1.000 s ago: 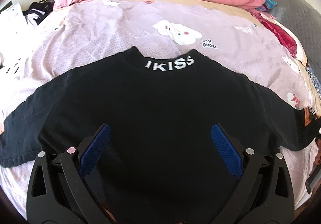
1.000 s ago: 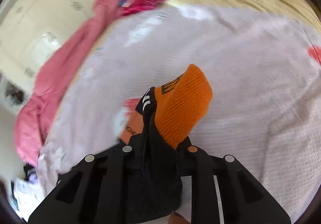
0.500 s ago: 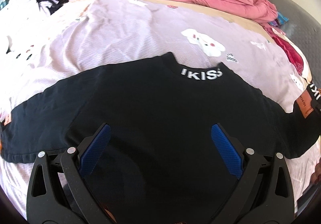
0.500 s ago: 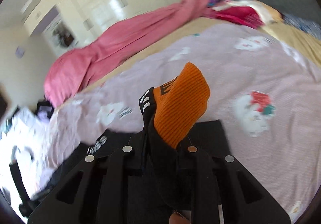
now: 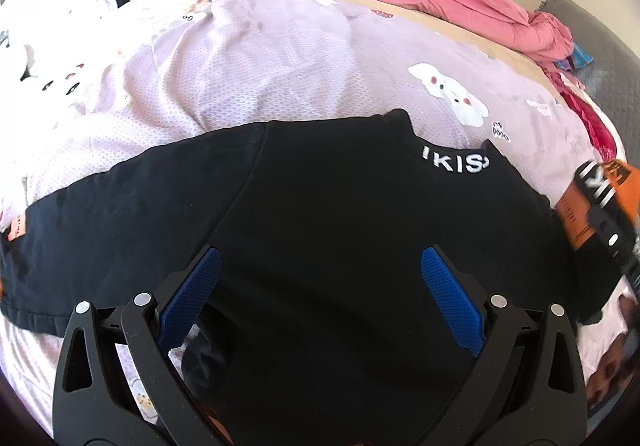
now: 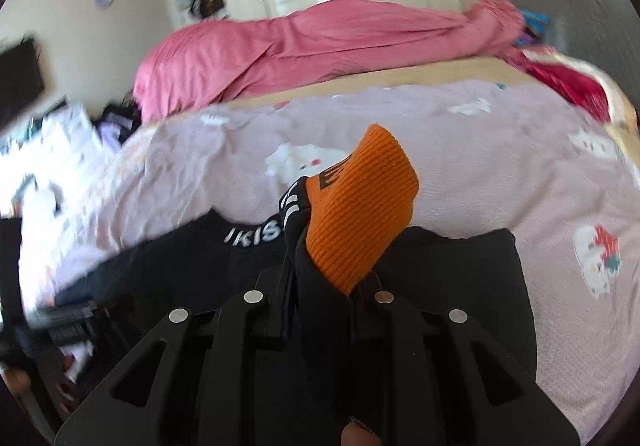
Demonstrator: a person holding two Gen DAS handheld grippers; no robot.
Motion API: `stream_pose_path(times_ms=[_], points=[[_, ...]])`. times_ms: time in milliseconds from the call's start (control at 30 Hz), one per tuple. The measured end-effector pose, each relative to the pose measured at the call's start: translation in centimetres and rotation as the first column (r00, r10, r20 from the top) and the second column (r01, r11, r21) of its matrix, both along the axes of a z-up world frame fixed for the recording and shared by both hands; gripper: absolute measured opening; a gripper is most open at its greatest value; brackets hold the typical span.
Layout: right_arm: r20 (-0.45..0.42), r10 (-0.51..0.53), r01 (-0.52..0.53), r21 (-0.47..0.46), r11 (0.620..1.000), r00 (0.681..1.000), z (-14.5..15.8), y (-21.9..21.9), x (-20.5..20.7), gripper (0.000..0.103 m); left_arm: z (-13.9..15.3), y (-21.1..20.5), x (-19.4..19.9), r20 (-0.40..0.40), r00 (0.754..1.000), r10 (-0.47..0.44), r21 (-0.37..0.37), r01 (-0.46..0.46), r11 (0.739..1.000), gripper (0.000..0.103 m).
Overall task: Fold small clothes
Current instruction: 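Fold the held sleeve across the shirt body with the right gripper, release, then grasp the other sleeve's orange cuff with the left gripper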
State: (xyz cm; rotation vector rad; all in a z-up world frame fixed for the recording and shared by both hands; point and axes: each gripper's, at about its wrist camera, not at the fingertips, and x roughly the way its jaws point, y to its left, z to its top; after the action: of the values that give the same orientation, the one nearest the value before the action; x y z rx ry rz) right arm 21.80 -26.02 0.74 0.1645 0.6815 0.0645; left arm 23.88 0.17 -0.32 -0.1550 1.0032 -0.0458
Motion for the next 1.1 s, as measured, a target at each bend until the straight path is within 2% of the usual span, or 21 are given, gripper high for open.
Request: stream_pose_path(times_ms=[67, 133, 200, 267, 333, 433, 533, 600, 667, 733, 800, 900, 967, 1000, 1033, 1067, 1100], points=[[-0.019, 0.057, -0.059, -0.065, 0.996, 0.998, -0.9, 2.0, 0.0, 0.025, -0.2, 0.7, 0.2, -0.013, 1.000, 0.015, -0.052, -0.016, 0.999, 0.094], [-0.036, 0.105, -0.108, -0.081, 0.991, 0.994, -1.6, 3.4, -0.1, 0.032, -0.3, 1.0, 0.3, -0.019, 1.000, 0.021, -0.078, -0.022, 0.997, 0.094], [-0.043, 0.154, -0.157, -0.061, 0.986, 0.987, -1.8, 4.1, -0.3, 0.038, -0.3, 0.9, 0.4, -0.023, 0.999, 0.022, -0.085, -0.023, 0.996, 0.094], [-0.042, 0.194, -0.195, -0.033, 0.980, 0.980, -1.6, 4.4, -0.6, 0.055, -0.3, 0.8, 0.3, -0.031, 0.999, 0.011, -0.119, -0.015, 0.993, 0.094], [-0.023, 0.218, -0.218, -0.008, 0.976, 0.976, -0.9, 4.4, -1.1, 0.059, -0.3, 0.6, 0.1, -0.036, 0.999, -0.005, -0.159, -0.001, 0.987, 0.094], [-0.002, 0.211, -0.211, 0.026, 0.977, 0.977, 0.2, 3.4, -1.7, 0.062, -0.2, -0.1, -0.3, -0.028, 0.999, -0.036, -0.212, 0.029, 0.977, 0.094], [0.007, 0.142, -0.142, 0.034, 0.989, 0.990, 1.0, 1.6, -1.8, 0.063, -0.6, -1.2, -0.8, -0.027, 0.995, -0.097, -0.325, 0.083, 0.942, 0.094], [0.009, 0.082, -0.082, 0.019, 0.996, 0.997, 1.3, -0.1, -1.8, 0.063, -1.1, -2.5, -1.1, -0.048, 0.988, -0.146, -0.360, 0.119, 0.925, 0.094], [0.007, 0.025, -0.025, 0.007, 1.000, 1.000, 1.6, -1.6, -1.8, 0.063, -1.9, -4.2, -1.4, -0.075, 0.978, -0.192, -0.373, 0.151, 0.915, 0.089], [0.003, -0.015, 0.015, 0.029, 0.999, 1.000, 1.7, -3.1, -1.9, 0.063, -3.0, -5.4, -1.5, -0.115, 0.968, -0.224, -0.398, 0.162, 0.903, 0.073], [0.004, -0.043, 0.043, 0.052, 0.998, 0.999, 2.0, -4.3, -2.1, 0.063, -3.8, -6.3, -1.6, -0.145, 0.962, -0.233, -0.397, 0.159, 0.904, 0.064], [0.011, -0.078, 0.077, 0.072, 0.994, 0.997, 2.5, -5.9, -2.6, 0.063, -4.6, -7.4, -1.5, -0.157, 0.963, -0.217, -0.365, 0.147, 0.919, 0.062], [0.015, -0.093, 0.092, 0.080, 0.993, 0.996, 2.7, -6.6, -3.0, 0.063, -4.8, -7.8, -1.3, -0.155, 0.967, -0.202, -0.352, 0.137, 0.926, 0.057], [0.015, -0.100, 0.098, 0.087, 0.991, 0.995, 2.8, -7.0, -3.2, 0.063, -4.9, -8.0, -1.2, -0.146, 0.970, -0.193, -0.341, 0.134, 0.930, 0.050], [0.015, -0.105, 0.103, 0.093, 0.990, 0.994, 2.8, -7.3, -3.3, 0.063, -4.8, -8.1, -1.1, -0.137, 0.972, -0.191, -0.333, 0.136, 0.933, 0.038], [0.013, -0.111, 0.109, 0.098, 0.989, 0.994, 2.8, -7.5, -3.4, 0.063, -4.7, -8.4, -0.9, -0.130, 0.974, -0.188, -0.319, 0.138, 0.938, 0.033], [0.011, -0.118, 0.116, 0.102, 0.988, 0.993, 2.9, -7.8, -3.4, 0.063, -4.6, -8.5, -0.9, -0.121, 0.975, -0.185, -0.305, 0.141, 0.942, 0.021]])
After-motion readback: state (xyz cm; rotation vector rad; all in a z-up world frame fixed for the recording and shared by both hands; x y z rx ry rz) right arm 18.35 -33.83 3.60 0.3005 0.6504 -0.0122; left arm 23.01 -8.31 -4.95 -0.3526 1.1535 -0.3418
